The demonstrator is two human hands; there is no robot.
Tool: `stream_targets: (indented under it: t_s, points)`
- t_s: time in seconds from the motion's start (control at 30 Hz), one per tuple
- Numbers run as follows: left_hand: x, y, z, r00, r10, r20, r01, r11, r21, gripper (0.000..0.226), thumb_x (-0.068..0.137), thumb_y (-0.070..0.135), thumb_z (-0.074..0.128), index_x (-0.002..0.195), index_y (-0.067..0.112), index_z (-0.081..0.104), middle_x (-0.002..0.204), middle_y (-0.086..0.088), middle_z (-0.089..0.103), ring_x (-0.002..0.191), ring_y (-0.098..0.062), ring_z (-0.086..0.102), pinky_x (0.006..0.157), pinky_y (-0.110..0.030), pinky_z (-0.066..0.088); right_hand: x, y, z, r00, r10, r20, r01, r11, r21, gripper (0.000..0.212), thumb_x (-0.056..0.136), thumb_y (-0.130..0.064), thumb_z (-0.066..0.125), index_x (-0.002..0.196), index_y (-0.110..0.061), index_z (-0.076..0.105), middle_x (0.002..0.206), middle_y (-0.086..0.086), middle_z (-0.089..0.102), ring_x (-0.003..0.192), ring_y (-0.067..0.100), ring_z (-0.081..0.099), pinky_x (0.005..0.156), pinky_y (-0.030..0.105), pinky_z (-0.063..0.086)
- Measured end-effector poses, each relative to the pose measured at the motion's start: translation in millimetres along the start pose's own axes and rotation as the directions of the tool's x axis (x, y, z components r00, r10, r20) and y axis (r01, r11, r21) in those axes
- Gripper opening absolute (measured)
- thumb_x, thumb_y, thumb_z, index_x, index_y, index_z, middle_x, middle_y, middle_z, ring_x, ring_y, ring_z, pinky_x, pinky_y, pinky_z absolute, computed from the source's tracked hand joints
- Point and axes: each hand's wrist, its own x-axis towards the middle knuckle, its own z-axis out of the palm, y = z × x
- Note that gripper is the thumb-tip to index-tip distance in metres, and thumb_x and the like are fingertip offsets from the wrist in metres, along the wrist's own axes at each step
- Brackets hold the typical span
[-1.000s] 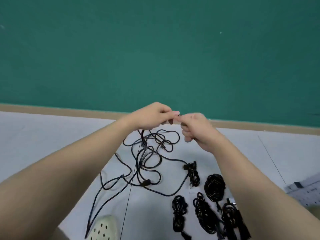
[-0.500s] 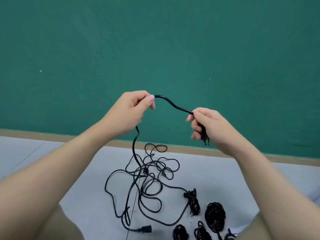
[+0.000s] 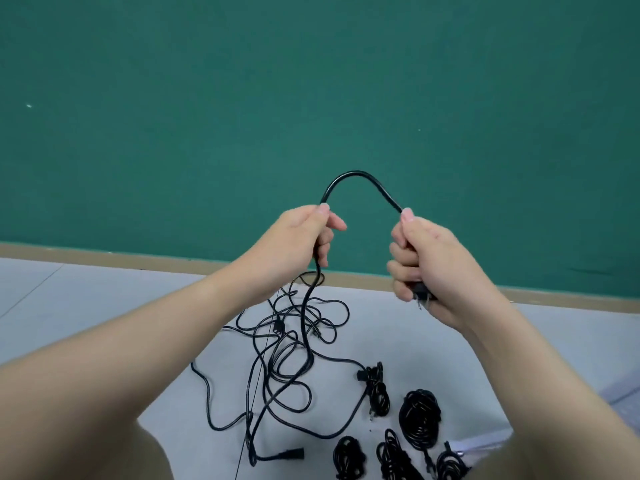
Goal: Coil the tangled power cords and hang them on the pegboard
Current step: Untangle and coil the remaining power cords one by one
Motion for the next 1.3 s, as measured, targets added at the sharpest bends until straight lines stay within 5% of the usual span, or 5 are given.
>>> stream_targets:
  t_s: [0.23, 0.73, 1.0, 1.2, 1.3]
  points:
    - [10, -39, 24, 0.961, -0.173, 0.214, 0.147, 0.98, 0.135, 0.047, 0.113, 0.038, 0.028, 0.089, 0.011, 0.059, 0.061, 0.005, 0.044, 0.056, -0.018, 0.042, 0.061, -0.031, 0.041, 27, 21, -14, 0.976, 0.024, -0.217, -0.007, 0.997, 0.081, 0.04, 0.112, -0.041, 0.037, 0.081, -0.016, 0.043, 0.061, -0.004, 0.018, 0.049, 0.014, 0.018, 0.039, 0.023, 0.024]
    - [22, -39, 11, 0.83, -0.297, 0.472, 0.229, 0.953, 0.197, 0.076, 0.105, 0.063, 0.021, 0.075, 0.007, 0.062, 0.053, -0.004, 0.034, 0.048, -0.017, 0.023, 0.049, -0.024, 0.027, 56, 43, 14, 0.96, 0.203, 0.194, -0.217, 0.975, 0.054, 0.028, 0.108, -0.033, 0.05, 0.097, -0.011, 0.063, 0.057, -0.009, 0.028, 0.046, 0.006, 0.02, 0.037, 0.019, 0.023]
    - [29, -55, -7, 0.841, -0.356, 0.408, 0.143, 0.873, 0.466, 0.048, 0.108, 0.049, 0.038, 0.082, 0.015, 0.059, 0.052, 0.012, 0.035, 0.044, -0.01, 0.029, 0.044, -0.021, 0.03, 83, 43, -8, 0.956, 0.214, -0.2, -0.142, 0.937, 0.32, 0.032, 0.111, -0.026, 0.044, 0.081, -0.017, 0.051, 0.065, -0.003, 0.052, 0.058, 0.014, 0.054, 0.059, 0.029, 0.048]
    - [35, -43, -37, 0.901, -0.165, 0.402, -0.154, 0.742, 0.652, 0.04, 0.102, 0.052, 0.049, 0.073, 0.025, 0.054, 0.06, 0.012, 0.041, 0.055, -0.007, 0.035, 0.054, -0.025, 0.032, 78, 47, -47, 0.939, 0.331, -0.09, -0.044, 0.378, 0.925, 0.022, 0.109, -0.004, 0.032, 0.091, -0.013, 0.042, 0.062, -0.004, 0.031, 0.039, 0.007, 0.032, 0.046, 0.024, 0.046]
    - [35, -29, -42, 0.905, 0.011, 0.424, -0.297, 0.729, 0.616, 0.033, 0.098, 0.048, 0.056, 0.074, 0.027, 0.057, 0.058, 0.012, 0.047, 0.056, -0.009, 0.038, 0.053, -0.023, 0.032, 68, 55, -47, 0.935, 0.333, -0.122, -0.149, 0.681, 0.717, 0.018, 0.107, -0.005, 0.035, 0.098, -0.01, 0.05, 0.066, -0.005, 0.027, 0.043, 0.006, 0.025, 0.043, 0.018, 0.026]
